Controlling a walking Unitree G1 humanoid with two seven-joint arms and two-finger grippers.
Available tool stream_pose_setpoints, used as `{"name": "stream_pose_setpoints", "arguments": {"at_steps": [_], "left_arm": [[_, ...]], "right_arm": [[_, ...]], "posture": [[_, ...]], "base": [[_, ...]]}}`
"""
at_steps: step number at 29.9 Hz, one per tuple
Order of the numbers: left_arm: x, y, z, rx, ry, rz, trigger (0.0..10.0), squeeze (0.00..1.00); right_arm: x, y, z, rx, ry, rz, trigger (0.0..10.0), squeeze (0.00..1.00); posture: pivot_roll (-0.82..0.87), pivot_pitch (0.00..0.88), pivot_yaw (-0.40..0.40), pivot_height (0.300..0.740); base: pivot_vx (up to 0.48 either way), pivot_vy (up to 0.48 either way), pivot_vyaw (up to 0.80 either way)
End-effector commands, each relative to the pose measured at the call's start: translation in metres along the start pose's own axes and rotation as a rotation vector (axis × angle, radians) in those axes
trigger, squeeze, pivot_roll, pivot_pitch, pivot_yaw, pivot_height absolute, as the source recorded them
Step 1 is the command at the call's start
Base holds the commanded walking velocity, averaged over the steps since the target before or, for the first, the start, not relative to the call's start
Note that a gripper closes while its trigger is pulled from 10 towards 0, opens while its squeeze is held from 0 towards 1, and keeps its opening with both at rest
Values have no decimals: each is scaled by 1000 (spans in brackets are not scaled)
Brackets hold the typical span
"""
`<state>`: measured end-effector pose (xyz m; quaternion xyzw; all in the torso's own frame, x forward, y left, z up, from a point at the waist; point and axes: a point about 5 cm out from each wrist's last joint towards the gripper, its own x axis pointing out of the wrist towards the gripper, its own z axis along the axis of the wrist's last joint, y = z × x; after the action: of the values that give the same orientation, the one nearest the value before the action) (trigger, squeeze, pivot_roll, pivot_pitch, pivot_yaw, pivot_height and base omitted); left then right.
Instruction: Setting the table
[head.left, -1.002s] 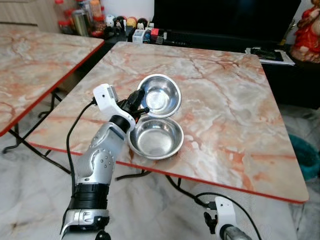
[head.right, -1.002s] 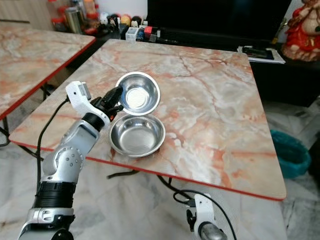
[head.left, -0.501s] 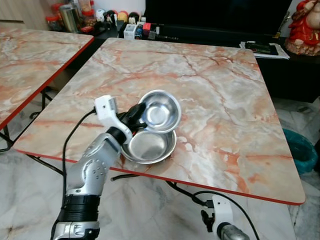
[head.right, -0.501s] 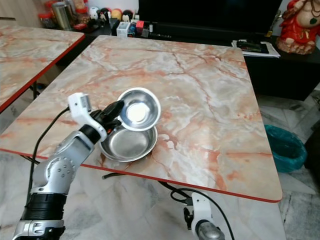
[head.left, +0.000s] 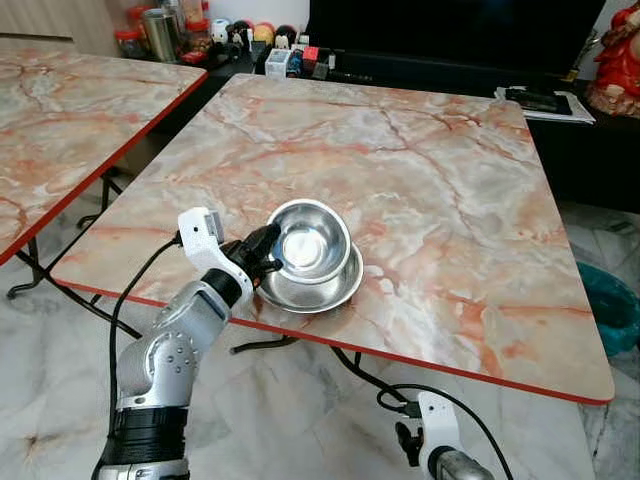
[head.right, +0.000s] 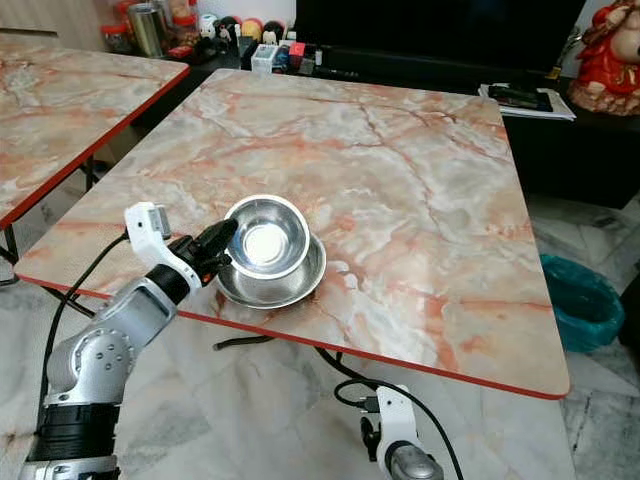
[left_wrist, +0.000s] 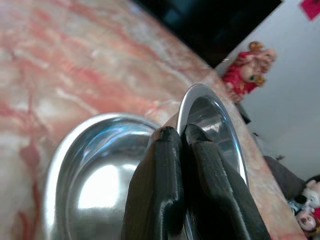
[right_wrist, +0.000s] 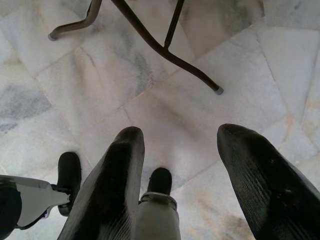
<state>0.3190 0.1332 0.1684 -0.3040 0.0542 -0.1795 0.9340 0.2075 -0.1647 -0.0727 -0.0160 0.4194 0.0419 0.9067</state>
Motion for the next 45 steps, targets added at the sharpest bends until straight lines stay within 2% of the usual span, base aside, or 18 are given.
{"name": "stream_pose_setpoints", "arguments": {"at_steps": [1,3,22,32,45], "left_arm": [[4,-2,2,0,1,13,10000,0],[6,-2,-2,-21,30,29,10000,0],[11,2,-12,-21,110,76,10000,0],[17,3,-8,-25,88,112,10000,0],[20,3,-12,-29,109,122,10000,0]], "right_arm": [[0,-1,0,5,8,-4,10000,0],[0,-2,-1,7,9,-5,10000,0],[0,-1,-3,7,14,-1,10000,0],[-1,-1,-3,9,15,-3,10000,0],[-1,-1,-4,11,17,-3,10000,0]], "posture": [[102,95,-39,740],[101,95,-40,740],[102,97,-38,740],[97,96,-36,740],[95,99,-35,740]], "base": [[0,0,0],[0,0,0],[0,0,0],[0,0,0],[0,0,0]]}}
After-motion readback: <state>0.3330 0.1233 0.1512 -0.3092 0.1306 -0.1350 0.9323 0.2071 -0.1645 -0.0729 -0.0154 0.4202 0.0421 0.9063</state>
